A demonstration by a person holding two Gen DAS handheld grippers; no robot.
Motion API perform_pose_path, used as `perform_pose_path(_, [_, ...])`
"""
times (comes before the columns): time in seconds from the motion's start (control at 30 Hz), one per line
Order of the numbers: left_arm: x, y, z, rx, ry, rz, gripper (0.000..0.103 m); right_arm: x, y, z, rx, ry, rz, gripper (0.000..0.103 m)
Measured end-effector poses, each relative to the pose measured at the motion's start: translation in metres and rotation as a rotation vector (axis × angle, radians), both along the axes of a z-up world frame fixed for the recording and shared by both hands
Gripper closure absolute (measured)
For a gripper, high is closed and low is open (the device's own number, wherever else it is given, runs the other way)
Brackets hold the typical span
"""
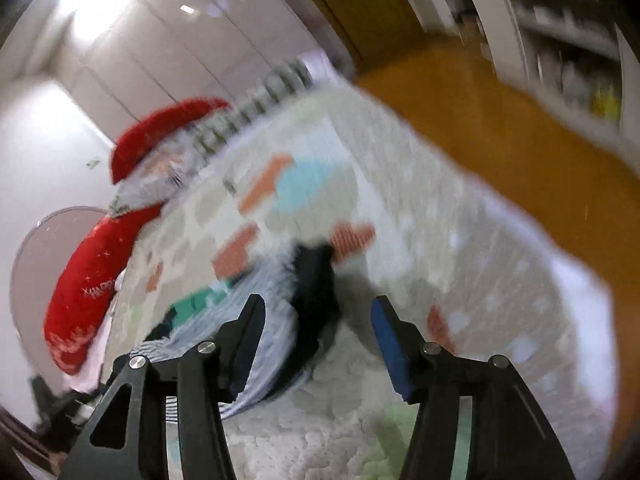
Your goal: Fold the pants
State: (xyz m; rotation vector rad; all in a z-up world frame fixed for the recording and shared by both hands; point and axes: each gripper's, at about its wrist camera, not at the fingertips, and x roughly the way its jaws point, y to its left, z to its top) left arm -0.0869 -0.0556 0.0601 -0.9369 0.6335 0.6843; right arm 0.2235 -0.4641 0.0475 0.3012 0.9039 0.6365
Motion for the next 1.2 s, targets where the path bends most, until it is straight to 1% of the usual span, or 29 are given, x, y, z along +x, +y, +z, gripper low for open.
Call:
perform_pose_path(0.03, [-0.005, 0.001, 0.006, 0.012, -0.004, 0.006, 0.041, -0.012, 0.000, 0.014, 0.010, -0.096, -0.003, 0.038])
perform_pose_path(0.07, [-0.007, -0.001, 0.009, 0.011, -0.008, 0.006, 0.041, -0.018, 0.000, 0.020, 0.025, -0.140, 0.006, 0.028])
perform_pose_path(0.1, [-0.008, -0.002, 0.010, 0.002, -0.017, 0.000, 0.041, -0.023, 0.005, 0.025, 0.044, -0.173, 0.041, 0.023])
perform_pose_path(0.13, [-0.011, -0.003, 0.008, -0.001, -0.029, -0.014, 0.041, -0.026, 0.011, 0.027, 0.044, -0.163, 0.087, 0.023])
perform_pose_path(0.2, [-0.006, -0.006, 0.004, -0.047, -0.009, -0.038, 0.041, -0.030, 0.024, 0.023, 0.039, -0.097, 0.168, 0.025])
perform_pose_path(0.23, [-0.007, -0.009, -0.001, -0.068, -0.024, -0.053, 0.041, -0.033, 0.030, 0.019, 0.050, -0.066, 0.198, 0.027])
perform_pose_path(0.27, [-0.003, -0.008, -0.006, -0.110, -0.029, -0.064, 0.041, -0.037, 0.034, 0.014, 0.050, -0.041, 0.217, 0.034])
perform_pose_path(0.3, [-0.003, -0.011, -0.010, -0.141, -0.043, -0.075, 0.041, -0.040, 0.038, 0.008, 0.051, -0.001, 0.250, 0.043])
perform_pose_path(0.33, [-0.001, -0.013, -0.016, -0.183, -0.056, -0.093, 0.041, -0.043, 0.045, 0.001, 0.059, 0.045, 0.296, 0.048])
perform_pose_path(0.37, [0.001, -0.015, -0.021, -0.210, -0.062, -0.107, 0.041, -0.045, 0.048, -0.004, 0.067, 0.076, 0.330, 0.053])
perform_pose_path(0.4, [0.004, -0.018, -0.026, -0.240, -0.070, -0.124, 0.041, -0.048, 0.051, -0.008, 0.066, 0.099, 0.359, 0.055])
perform_pose_path(0.47, [0.010, -0.023, -0.031, -0.269, -0.073, -0.142, 0.041, -0.054, 0.052, -0.014, 0.068, 0.111, 0.384, 0.055])
perform_pose_path(0.6, [0.027, -0.029, -0.043, -0.343, -0.079, -0.176, 0.041, -0.058, 0.054, -0.025, 0.120, 0.179, 0.431, 0.055])
perform_pose_path(0.63, [0.031, -0.029, -0.045, -0.347, -0.070, -0.175, 0.041, -0.058, 0.055, -0.028, 0.127, 0.191, 0.437, 0.055])
perform_pose_path(0.7, [0.042, -0.027, -0.047, -0.326, -0.032, -0.175, 0.041, -0.061, 0.058, -0.034, 0.132, 0.213, 0.443, 0.055])
perform_pose_path(0.73, [0.046, -0.027, -0.045, -0.308, -0.021, -0.180, 0.050, -0.061, 0.060, -0.036, 0.135, 0.229, 0.449, 0.055])
perform_pose_path(0.77, [0.049, -0.027, -0.043, -0.285, -0.007, -0.181, 0.073, -0.061, 0.062, -0.040, 0.139, 0.248, 0.455, 0.055])
perform_pose_path(0.83, [0.054, -0.028, -0.038, -0.253, 0.025, -0.204, 0.097, -0.064, 0.065, -0.044, 0.147, 0.269, 0.465, 0.055])
perform_pose_path(0.97, [0.053, -0.028, -0.038, -0.271, 0.008, -0.205, 0.097, -0.071, 0.066, -0.045, 0.170, 0.282, 0.501, 0.054])
perform_pose_path(1.03, [0.053, -0.027, -0.041, -0.291, -0.007, -0.211, 0.096, -0.073, 0.071, -0.047, 0.190, 0.304, 0.525, 0.054])
perform_pose_path(1.1, [0.055, -0.027, -0.042, -0.295, -0.026, -0.221, 0.088, -0.073, 0.078, -0.053, 0.217, 0.344, 0.551, 0.054])
perform_pose_path(1.13, [0.057, -0.027, -0.042, -0.298, -0.026, -0.227, 0.078, -0.072, 0.081, -0.056, 0.229, 0.369, 0.567, 0.054])
perform_pose_path(1.2, [0.062, -0.028, -0.044, -0.307, -0.039, -0.243, 0.078, -0.074, 0.087, -0.062, 0.254, 0.414, 0.595, 0.054])
